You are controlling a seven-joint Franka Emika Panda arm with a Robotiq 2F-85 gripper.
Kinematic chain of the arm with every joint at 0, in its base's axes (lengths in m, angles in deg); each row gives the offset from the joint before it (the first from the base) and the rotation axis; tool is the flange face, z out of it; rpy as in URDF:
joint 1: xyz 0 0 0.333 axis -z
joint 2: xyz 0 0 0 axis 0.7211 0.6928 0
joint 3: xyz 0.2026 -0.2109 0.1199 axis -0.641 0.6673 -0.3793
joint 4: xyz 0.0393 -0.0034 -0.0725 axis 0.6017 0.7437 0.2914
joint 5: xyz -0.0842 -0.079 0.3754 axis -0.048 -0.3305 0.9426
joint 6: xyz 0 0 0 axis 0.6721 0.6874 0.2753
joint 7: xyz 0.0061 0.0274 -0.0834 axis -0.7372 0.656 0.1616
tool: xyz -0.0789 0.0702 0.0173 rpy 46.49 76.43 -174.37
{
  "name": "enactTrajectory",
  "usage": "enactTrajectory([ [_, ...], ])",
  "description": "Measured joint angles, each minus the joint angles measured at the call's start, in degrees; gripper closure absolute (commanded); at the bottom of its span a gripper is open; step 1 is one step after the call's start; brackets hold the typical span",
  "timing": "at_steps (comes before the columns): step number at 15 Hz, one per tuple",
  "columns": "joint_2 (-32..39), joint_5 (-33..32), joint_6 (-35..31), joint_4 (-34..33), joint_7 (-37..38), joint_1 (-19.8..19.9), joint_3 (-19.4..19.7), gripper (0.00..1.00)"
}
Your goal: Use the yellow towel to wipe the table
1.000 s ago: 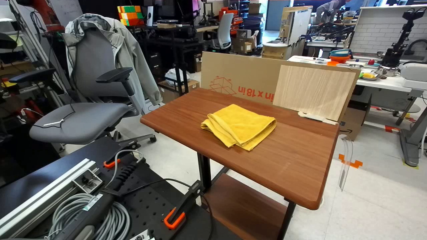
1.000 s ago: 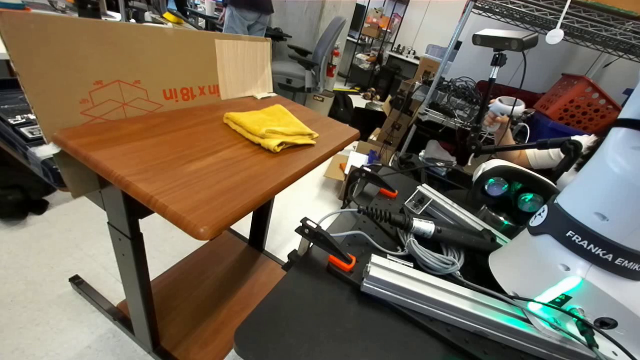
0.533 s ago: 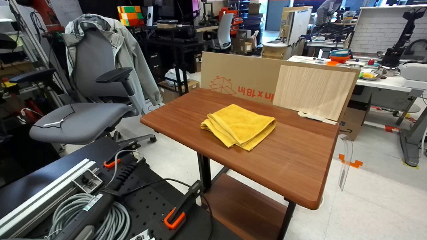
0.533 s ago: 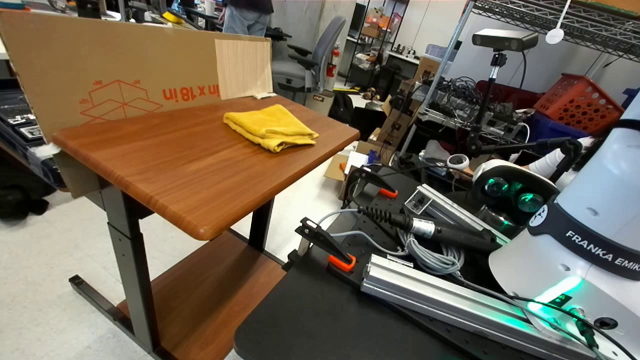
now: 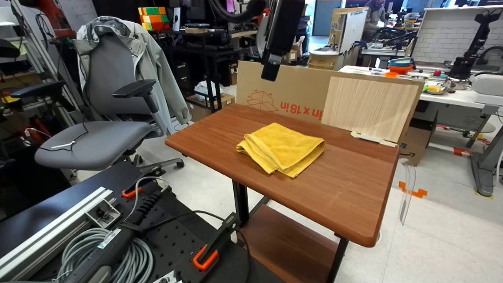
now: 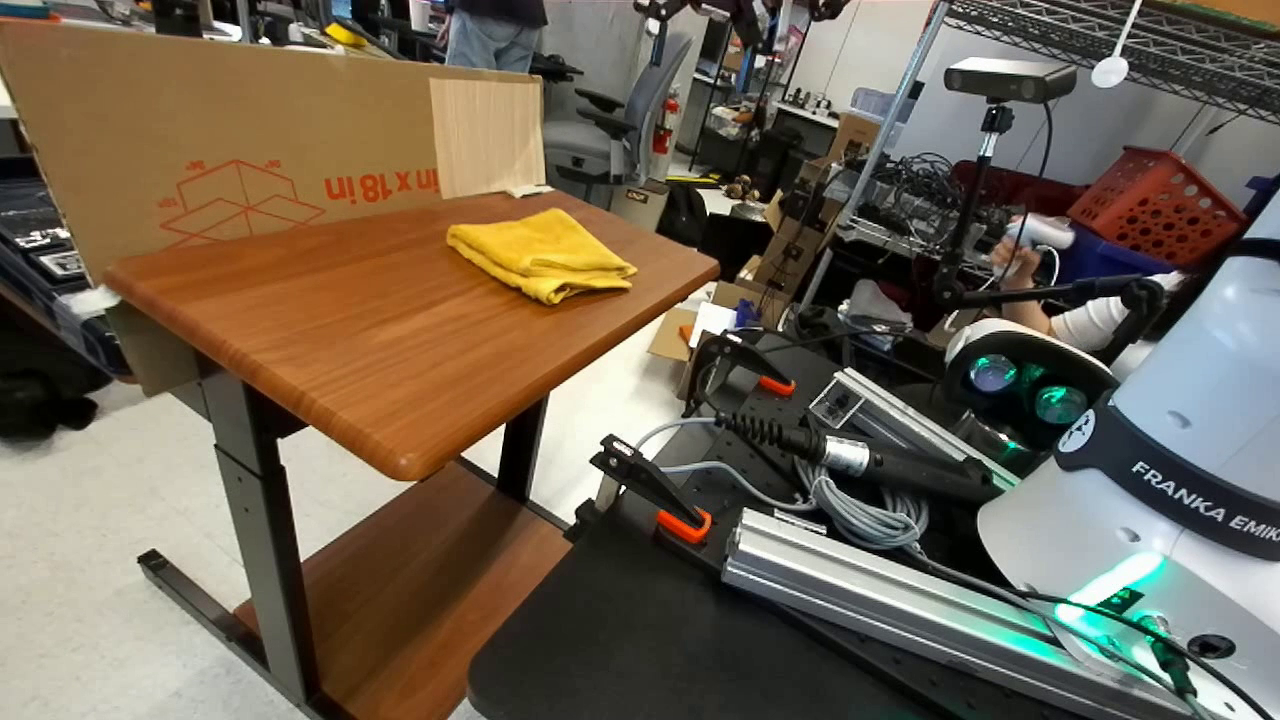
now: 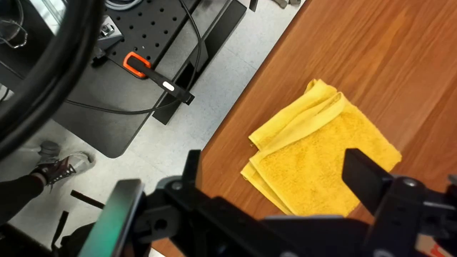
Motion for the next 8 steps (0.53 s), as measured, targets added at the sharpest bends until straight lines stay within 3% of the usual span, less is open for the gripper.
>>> enactTrajectory([
  [5, 0.43, 1.51, -0.76, -0.79, 1.33, -0.65, -0.01, 0.00],
  [8, 3.87, 3.50, -2.32, -3.02, 7.48, -2.24, -0.06, 0.00],
])
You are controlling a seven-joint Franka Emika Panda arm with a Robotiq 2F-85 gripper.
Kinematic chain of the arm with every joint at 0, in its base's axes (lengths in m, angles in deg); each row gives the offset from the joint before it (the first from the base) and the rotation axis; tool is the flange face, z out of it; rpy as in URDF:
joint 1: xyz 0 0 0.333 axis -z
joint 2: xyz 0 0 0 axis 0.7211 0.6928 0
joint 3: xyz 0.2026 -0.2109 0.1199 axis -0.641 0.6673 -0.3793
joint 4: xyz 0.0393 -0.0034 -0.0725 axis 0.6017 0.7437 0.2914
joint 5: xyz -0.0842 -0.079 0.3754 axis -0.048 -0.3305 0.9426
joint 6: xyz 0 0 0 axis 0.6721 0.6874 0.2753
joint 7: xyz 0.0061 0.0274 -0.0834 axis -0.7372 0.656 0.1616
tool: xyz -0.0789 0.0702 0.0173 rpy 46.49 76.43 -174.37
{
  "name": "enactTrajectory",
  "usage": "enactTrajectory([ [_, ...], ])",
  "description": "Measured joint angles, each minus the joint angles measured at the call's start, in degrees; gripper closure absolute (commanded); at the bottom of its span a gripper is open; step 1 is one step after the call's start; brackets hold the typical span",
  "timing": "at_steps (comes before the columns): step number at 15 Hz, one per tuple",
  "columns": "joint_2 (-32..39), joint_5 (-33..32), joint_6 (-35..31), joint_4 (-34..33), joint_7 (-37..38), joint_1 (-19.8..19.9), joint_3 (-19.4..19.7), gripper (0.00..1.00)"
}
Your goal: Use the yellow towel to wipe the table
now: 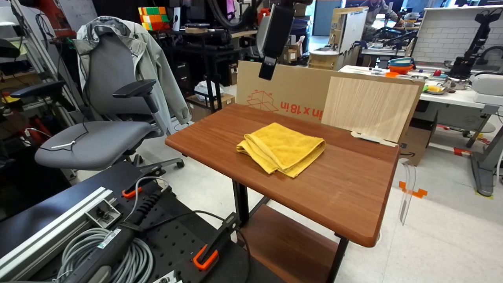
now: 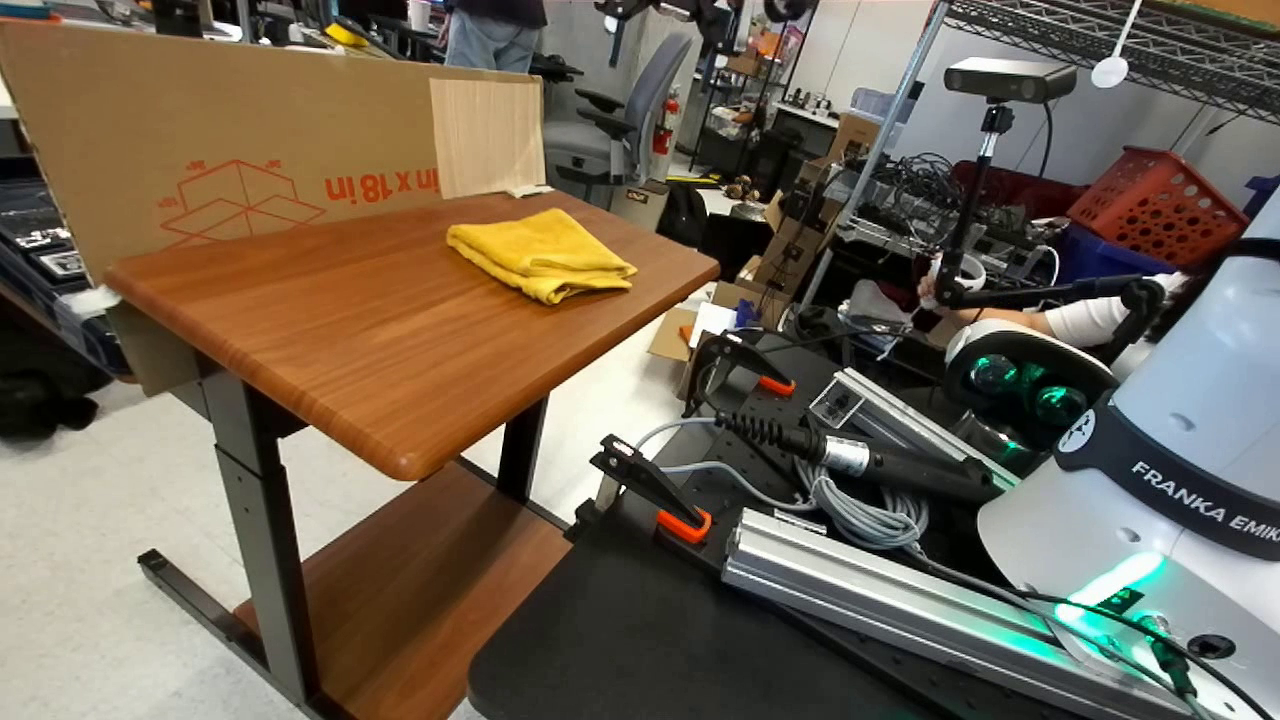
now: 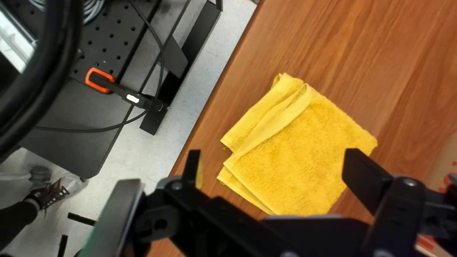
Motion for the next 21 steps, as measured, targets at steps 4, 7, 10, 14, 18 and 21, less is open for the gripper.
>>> enactTrajectory([
  [4, 11.00, 2.34, -4.30, -6.77, 7.81, -1.10, 0.00, 0.00],
  [7, 19.98, 3.36, -9.20, -12.05, 12.08, -1.30, 0.01, 0.00],
  [10, 28.03, 3.30, -14.73, -16.81, 17.68, -2.29, 0.50, 0.00],
  [14, 35.50, 0.51, -17.93, -20.26, 26.23, -5.99, 3.02, 0.00],
  [18, 37.17, -2.18, -17.94, -20.85, 30.53, -8.40, 4.27, 0.00],
  [21, 37.10, -2.18, -17.94, -20.87, 30.51, -8.20, 4.28, 0.00],
])
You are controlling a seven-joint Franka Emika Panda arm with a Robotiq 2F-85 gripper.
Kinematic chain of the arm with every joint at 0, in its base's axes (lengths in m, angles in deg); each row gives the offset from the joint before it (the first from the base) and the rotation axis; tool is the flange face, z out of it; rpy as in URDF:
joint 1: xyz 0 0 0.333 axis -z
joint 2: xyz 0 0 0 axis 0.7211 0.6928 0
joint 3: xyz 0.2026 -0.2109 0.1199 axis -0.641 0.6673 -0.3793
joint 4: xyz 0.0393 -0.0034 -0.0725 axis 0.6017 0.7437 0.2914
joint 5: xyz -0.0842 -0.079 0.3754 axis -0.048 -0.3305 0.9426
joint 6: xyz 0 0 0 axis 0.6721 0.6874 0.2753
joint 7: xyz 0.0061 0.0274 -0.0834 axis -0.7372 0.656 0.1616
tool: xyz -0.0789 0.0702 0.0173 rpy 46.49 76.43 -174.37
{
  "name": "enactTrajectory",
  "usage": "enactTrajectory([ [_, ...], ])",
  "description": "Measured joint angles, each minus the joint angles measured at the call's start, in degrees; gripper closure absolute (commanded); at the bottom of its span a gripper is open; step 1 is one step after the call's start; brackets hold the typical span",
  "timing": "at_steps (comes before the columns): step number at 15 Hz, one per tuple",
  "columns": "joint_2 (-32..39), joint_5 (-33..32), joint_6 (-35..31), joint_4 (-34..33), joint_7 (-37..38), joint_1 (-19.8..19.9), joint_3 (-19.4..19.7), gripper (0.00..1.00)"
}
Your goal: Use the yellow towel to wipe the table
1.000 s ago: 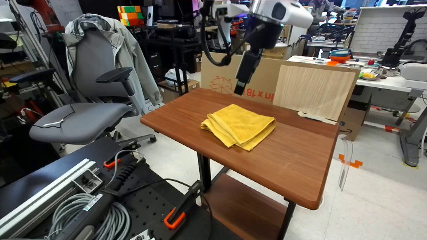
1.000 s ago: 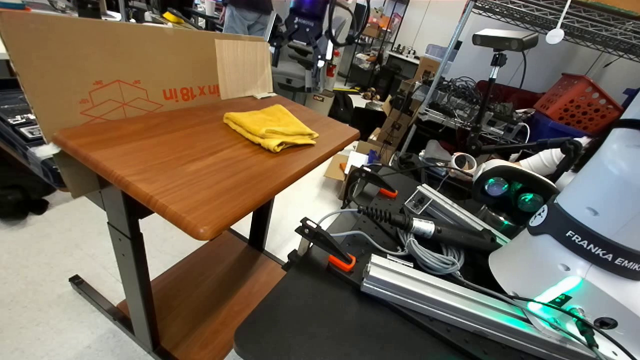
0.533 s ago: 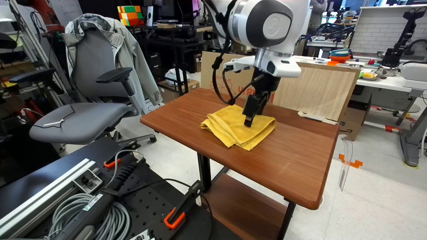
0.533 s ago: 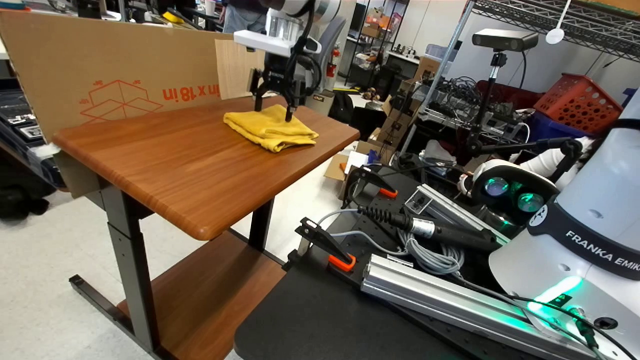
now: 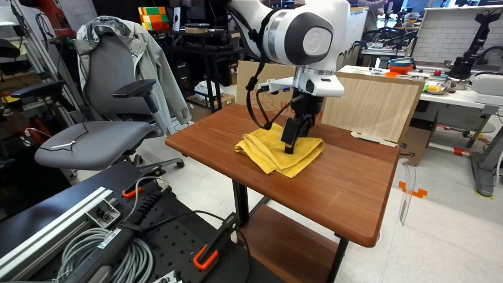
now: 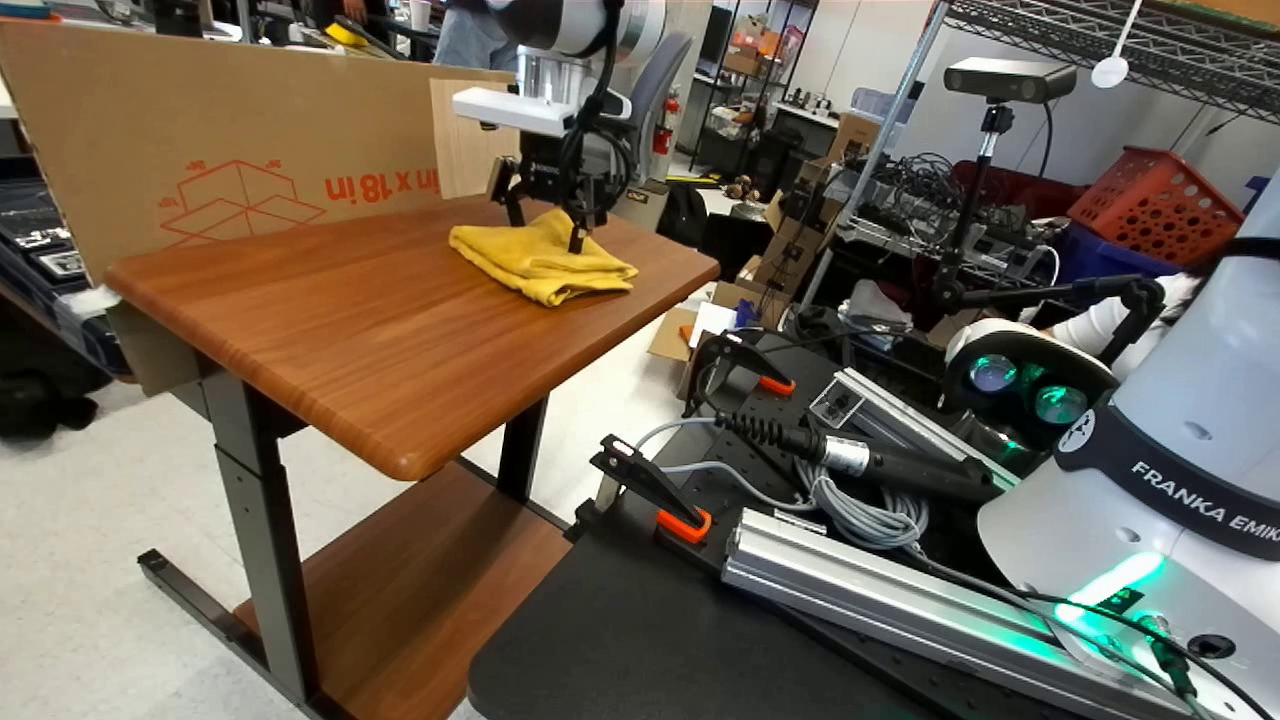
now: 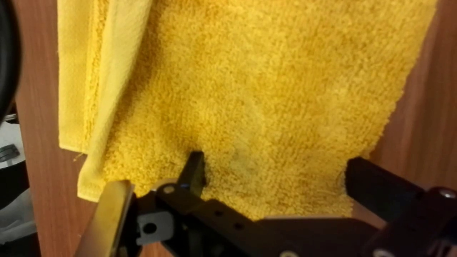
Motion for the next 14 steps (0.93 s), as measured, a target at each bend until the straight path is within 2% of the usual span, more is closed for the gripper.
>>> enactTrajectory([
  [4, -0.59, -1.05, -0.34, 1.17, -1.42, -1.05, -0.64, 0.00],
  [10, -3.18, -1.36, -2.54, 8.44, -8.28, -4.92, -6.42, 0.00],
  [14, -2.85, -1.21, -6.72, 8.23, -8.65, -7.32, -8.18, 0.00],
])
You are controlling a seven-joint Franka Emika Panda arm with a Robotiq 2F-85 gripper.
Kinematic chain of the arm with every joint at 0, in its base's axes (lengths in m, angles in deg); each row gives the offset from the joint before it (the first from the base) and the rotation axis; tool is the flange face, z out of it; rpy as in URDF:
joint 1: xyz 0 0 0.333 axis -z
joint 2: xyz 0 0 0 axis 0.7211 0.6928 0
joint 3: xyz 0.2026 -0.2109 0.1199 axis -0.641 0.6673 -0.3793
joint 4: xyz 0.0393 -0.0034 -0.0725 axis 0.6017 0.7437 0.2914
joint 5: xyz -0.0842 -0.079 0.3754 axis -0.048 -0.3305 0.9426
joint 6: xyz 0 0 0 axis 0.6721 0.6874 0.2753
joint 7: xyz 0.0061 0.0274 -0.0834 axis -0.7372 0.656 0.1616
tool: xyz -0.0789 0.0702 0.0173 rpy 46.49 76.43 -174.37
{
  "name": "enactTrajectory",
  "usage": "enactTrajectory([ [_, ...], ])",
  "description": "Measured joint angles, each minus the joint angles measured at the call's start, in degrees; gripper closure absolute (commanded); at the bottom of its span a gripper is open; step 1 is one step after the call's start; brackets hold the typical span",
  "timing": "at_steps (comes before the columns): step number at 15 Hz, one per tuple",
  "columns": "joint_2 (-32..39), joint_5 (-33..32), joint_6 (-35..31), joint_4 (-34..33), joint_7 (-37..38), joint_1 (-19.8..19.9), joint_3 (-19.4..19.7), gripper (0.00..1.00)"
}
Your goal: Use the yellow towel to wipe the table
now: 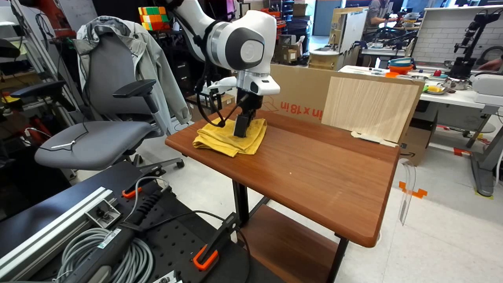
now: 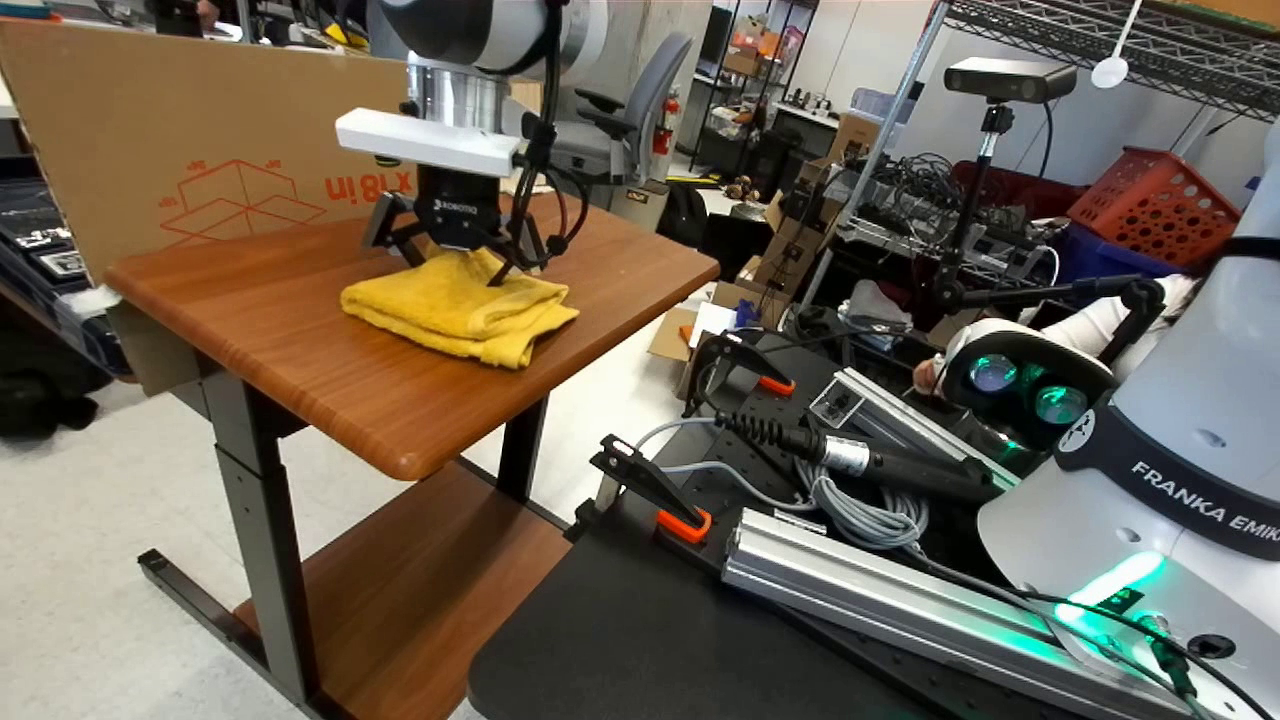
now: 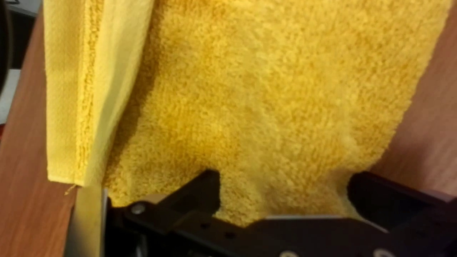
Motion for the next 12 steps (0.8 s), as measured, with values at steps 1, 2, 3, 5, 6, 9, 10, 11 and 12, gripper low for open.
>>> enactTrajectory([
  [1, 0.40, 0.16, -1.00, -0.83, 0.10, -0.27, 0.00, 0.00],
  [2, 0.95, 0.48, -1.77, -2.07, 0.29, -0.26, 0.07, 0.00],
  [3, 1.66, 1.08, -2.38, -3.65, 0.48, -0.11, 0.34, 0.00],
  [5, 3.32, 2.14, -2.53, -7.52, 1.31, 0.61, 1.31, 0.00],
  [6, 4.31, 2.75, -2.52, -9.73, 1.80, 1.37, 1.76, 0.00],
  [9, 7.13, 4.36, -2.02, -15.15, 2.67, 4.53, 2.82, 0.00],
  [10, 7.83, 4.67, -1.27, -16.37, 2.76, 5.90, 3.05, 0.00],
  [11, 8.36, 5.09, -0.30, -17.34, 2.77, 7.44, 3.28, 0.00],
  [12, 8.80, 5.71, 0.88, -18.08, 2.77, 9.14, 3.56, 0.00],
])
